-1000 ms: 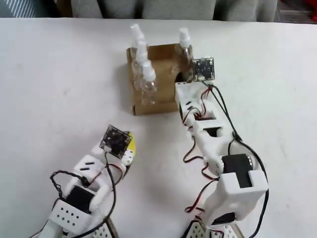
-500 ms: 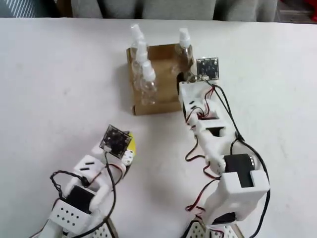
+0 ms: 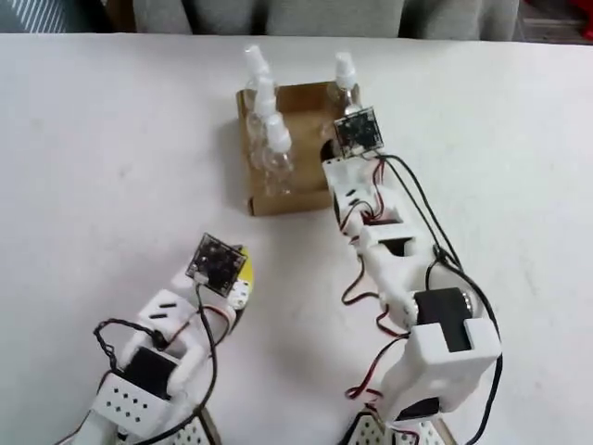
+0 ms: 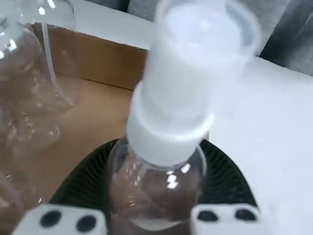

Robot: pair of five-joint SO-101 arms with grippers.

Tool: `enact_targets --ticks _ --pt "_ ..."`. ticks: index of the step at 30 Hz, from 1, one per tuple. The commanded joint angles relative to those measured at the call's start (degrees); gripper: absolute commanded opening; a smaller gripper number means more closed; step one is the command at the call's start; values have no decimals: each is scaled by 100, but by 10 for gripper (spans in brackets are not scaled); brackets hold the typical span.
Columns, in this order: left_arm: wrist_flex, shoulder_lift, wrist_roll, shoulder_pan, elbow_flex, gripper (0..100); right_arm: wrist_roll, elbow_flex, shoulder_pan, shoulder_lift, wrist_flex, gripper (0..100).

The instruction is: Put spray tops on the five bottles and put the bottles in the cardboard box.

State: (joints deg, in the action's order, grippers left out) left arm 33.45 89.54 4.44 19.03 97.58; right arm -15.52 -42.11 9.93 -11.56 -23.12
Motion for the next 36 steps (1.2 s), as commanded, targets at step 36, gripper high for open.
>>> enact_targets --ticks 36 --pt "9 136 62 -75 -18 20 624 141 48 497 180 269"
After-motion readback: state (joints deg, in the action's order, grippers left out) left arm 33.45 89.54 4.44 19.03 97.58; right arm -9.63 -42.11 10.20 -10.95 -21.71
